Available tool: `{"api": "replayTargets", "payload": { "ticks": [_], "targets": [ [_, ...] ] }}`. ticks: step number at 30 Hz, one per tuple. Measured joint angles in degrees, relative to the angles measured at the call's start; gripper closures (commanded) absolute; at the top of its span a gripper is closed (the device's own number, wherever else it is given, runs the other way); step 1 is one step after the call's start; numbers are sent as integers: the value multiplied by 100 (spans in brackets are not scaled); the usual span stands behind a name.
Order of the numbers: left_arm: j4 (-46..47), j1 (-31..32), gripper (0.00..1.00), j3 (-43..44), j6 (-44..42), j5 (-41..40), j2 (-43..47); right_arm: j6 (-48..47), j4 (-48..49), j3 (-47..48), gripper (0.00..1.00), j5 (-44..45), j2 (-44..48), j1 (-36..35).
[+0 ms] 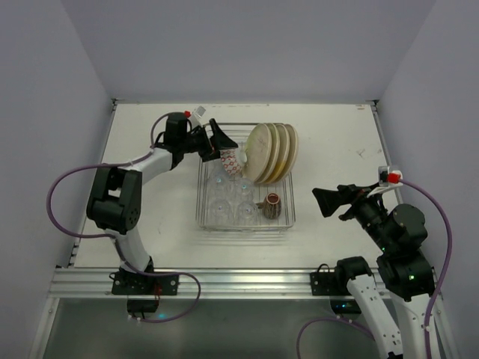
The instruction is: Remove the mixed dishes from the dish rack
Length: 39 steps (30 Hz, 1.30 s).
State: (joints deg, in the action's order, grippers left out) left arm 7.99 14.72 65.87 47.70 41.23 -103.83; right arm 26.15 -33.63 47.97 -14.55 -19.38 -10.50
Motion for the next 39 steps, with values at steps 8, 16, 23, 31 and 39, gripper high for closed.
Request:
{"api": "replayTargets", "payload": {
  "ticks": [8,16,23,31,39],
  "targets": [
    [365,4,2,0,319,332,-181,4,-20,0,1,-20,0,0],
    [964,2,16,-140,778,520,-238,2,-31,0,1,-20,0,0],
    [1541,-9,25,-302,1200,621,-341,0,-127,4,1,-83,0,0],
    [2361,-7,27,-487,1860,785,-531,0,-157,11,1,-151,0,0],
    [3003,-7,31,-647,2374,811,-636,0,-157,13,1,-153,0,0]
  ]
}}
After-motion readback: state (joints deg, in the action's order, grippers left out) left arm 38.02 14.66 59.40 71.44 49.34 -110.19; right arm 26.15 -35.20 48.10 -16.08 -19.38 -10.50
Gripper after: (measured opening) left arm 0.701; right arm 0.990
